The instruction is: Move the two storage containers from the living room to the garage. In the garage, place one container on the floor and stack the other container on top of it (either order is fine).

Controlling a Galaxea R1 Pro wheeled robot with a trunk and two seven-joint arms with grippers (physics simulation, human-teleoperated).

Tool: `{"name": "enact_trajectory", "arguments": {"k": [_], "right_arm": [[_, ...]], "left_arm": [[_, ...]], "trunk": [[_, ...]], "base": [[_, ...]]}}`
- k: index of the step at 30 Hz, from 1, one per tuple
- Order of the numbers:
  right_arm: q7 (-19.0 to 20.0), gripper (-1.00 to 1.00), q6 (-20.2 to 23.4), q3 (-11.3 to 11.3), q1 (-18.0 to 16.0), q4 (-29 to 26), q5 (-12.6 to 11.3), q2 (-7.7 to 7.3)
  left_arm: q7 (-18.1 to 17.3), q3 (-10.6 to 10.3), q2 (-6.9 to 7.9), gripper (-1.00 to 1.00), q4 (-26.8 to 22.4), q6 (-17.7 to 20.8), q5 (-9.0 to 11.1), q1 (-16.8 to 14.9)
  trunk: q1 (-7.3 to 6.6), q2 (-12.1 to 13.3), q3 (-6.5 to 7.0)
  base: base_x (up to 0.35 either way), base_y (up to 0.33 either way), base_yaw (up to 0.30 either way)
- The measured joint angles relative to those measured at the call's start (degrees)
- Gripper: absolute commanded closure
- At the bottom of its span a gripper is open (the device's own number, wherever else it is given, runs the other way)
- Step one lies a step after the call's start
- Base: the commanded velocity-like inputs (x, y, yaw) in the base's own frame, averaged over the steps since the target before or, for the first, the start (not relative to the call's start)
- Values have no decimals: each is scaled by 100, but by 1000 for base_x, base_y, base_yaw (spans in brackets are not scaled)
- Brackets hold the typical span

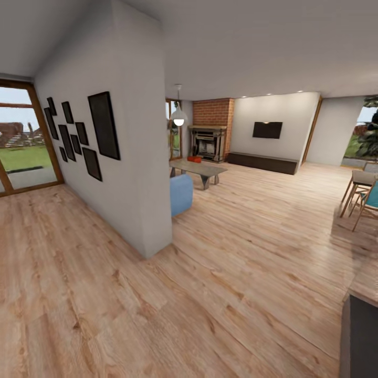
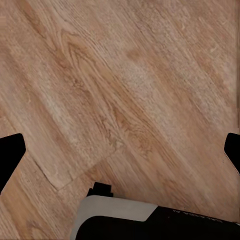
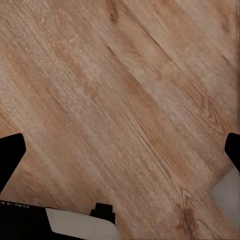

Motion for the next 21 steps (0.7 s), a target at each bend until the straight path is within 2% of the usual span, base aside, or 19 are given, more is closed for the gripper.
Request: {"name": "enact_trajectory", "arguments": {"k": [13,21], "right_arm": [[0,-100,0,0,-2,0,0,1],[0,-100,4,0,-3,0,1,3]], "left_arm": [[0,1,8,-100,0,-1,1,-1],[0,1,8,-100,-1,-1,-2,-1]], "trunk": [[1,-4,47],[1,-5,58]], "base": [[325,0,-239],[325,0,-52]]}}
